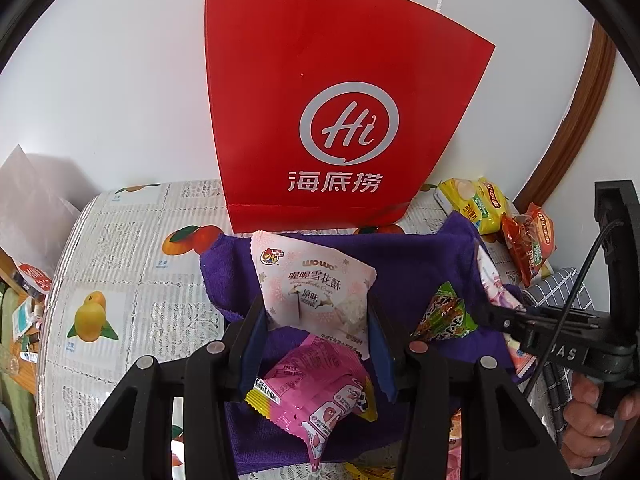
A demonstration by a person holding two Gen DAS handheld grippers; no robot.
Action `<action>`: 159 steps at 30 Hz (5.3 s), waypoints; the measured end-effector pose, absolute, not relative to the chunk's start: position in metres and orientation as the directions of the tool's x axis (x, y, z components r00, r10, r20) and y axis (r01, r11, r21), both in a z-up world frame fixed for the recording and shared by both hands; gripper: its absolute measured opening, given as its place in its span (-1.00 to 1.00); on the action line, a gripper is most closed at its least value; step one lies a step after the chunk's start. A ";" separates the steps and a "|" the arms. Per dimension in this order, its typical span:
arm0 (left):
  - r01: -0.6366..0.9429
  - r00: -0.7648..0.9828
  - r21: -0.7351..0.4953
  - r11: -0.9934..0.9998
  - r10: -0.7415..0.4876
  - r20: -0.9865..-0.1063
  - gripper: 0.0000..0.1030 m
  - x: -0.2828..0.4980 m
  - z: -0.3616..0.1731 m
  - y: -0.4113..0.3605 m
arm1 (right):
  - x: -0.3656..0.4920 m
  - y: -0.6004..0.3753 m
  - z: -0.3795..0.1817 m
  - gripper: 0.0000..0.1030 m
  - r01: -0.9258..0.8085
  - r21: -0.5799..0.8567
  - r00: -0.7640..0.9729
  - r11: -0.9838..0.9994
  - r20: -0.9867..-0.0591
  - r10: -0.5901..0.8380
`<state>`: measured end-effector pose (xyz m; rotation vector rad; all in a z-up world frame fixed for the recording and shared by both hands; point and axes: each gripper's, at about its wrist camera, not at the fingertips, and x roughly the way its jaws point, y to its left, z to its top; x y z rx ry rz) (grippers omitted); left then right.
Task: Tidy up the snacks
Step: 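Carry the pastry packet and stick snack in both tools over the purple towel, then open the right tool to drop the stick snack onto the towel while the left tool holds the pastry packet, then open the left tool to drop the pink-white pastry packet onto the towel, then grasp the large pink clipped snack bag from the pile with the right tool, then grasp the yellow snack bag with the left tool while the right tool lifts the pink bag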
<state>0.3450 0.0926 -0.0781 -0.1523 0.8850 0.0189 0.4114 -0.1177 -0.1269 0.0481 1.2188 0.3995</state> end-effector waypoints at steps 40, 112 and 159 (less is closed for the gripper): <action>-0.045 0.623 -0.147 0.988 -0.087 -0.777 -0.13 0.345 -0.079 0.088 | 0.410 -0.104 -0.139 -0.41 -0.304 0.221 0.242 0.927 -0.923 0.300; -0.037 0.653 -0.075 0.996 -0.032 -0.757 0.34 0.319 -0.040 0.073 | 0.263 -0.140 -0.084 0.25 -0.305 0.038 0.595 0.952 -0.772 0.222; -0.009 0.661 -0.015 1.000 -0.005 -0.750 0.34 0.261 -0.046 0.052 | 0.172 -0.174 -0.128 0.10 -0.374 0.026 0.567 0.927 -0.785 0.250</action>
